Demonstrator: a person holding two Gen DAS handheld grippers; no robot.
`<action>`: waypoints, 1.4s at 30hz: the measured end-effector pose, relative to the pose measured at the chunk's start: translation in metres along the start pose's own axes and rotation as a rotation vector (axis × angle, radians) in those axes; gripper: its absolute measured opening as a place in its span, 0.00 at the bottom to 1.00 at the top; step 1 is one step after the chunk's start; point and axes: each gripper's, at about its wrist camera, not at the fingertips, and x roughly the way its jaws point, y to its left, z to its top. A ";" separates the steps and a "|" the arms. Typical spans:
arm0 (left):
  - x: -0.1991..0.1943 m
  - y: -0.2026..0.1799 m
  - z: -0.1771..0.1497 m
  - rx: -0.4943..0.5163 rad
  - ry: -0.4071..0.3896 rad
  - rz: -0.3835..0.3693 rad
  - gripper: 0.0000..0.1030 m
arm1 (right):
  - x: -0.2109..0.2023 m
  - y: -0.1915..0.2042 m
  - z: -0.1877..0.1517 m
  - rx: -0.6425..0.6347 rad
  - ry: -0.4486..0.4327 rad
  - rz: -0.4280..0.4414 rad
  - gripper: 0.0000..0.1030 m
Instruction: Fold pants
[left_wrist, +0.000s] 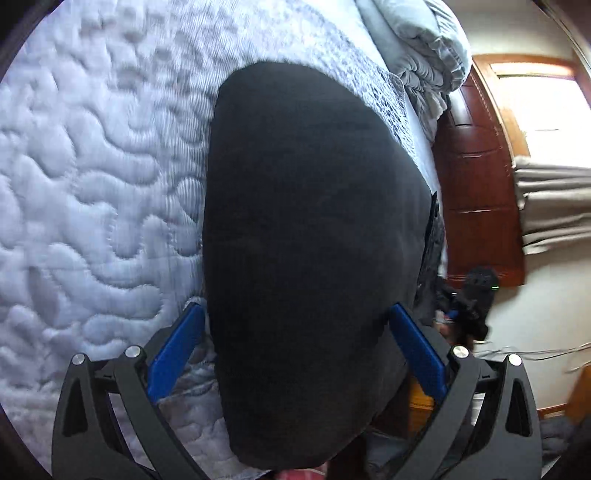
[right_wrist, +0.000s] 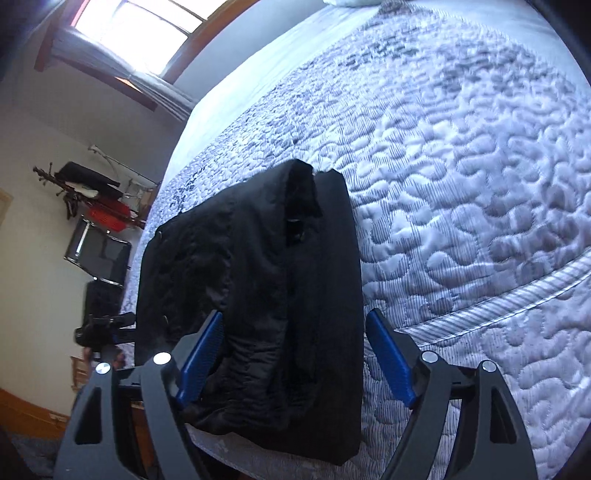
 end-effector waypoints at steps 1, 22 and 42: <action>0.003 0.006 0.003 -0.019 0.010 -0.015 0.97 | 0.002 -0.003 0.001 0.005 0.006 0.014 0.79; 0.051 -0.003 0.010 -0.095 0.169 -0.151 0.97 | 0.036 -0.056 0.008 0.119 0.154 0.313 0.96; 0.068 -0.035 0.004 -0.042 0.155 -0.061 0.61 | 0.026 -0.032 -0.011 0.007 0.137 0.352 0.44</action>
